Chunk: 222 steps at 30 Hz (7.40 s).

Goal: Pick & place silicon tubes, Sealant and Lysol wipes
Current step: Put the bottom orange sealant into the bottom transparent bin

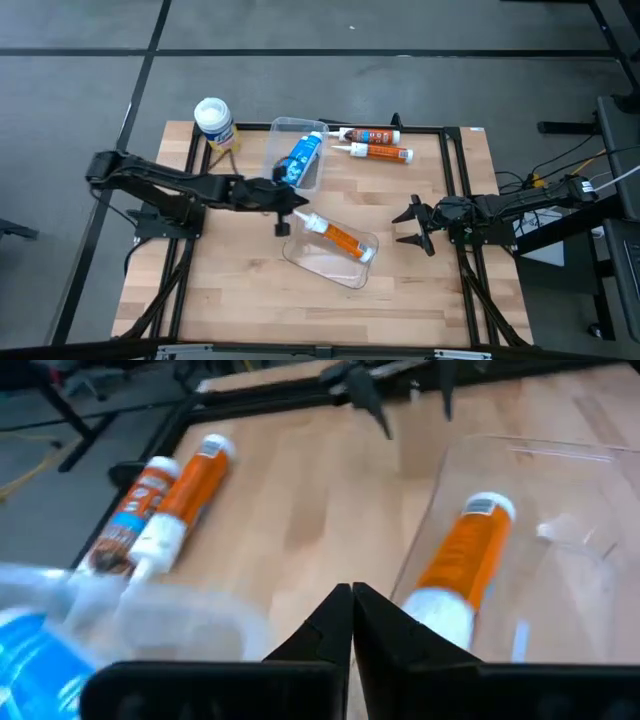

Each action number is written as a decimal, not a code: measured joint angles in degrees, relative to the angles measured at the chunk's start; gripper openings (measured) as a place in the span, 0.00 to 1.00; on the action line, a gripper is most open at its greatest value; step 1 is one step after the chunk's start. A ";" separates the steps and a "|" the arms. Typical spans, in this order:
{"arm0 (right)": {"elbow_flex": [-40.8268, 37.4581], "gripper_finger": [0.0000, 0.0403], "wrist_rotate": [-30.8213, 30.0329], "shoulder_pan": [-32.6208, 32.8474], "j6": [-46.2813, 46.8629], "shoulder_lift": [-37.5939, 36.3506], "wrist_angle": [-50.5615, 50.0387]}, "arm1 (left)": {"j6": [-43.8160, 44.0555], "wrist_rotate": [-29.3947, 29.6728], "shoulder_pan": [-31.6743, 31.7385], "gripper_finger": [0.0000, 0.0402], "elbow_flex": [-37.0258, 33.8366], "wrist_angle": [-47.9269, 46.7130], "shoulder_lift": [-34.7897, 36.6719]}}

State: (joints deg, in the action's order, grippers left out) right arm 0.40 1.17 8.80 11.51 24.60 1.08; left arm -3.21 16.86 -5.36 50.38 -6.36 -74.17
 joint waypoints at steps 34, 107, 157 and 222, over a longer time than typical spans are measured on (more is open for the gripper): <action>0.00 0.74 -0.11 0.02 0.00 0.02 -0.04 | 1.80 0.44 2.53 0.02 -46.66 22.88 48.74; 0.01 0.74 -0.07 0.00 0.02 0.01 -0.08 | 0.95 -17.94 2.36 0.02 -49.89 7.38 73.92; 61.53 0.74 -22.86 -7.14 -33.60 35.46 -30.30 | 0.93 -17.96 2.37 0.02 -49.89 7.39 73.92; 70.60 0.74 -30.24 -40.59 -29.88 63.56 -45.49 | 0.93 -17.96 2.38 0.01 -49.91 7.40 73.92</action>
State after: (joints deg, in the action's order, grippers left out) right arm 71.00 -29.07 -31.79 -18.37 88.16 -44.41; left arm -2.28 -1.10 -2.99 0.47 1.04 -0.25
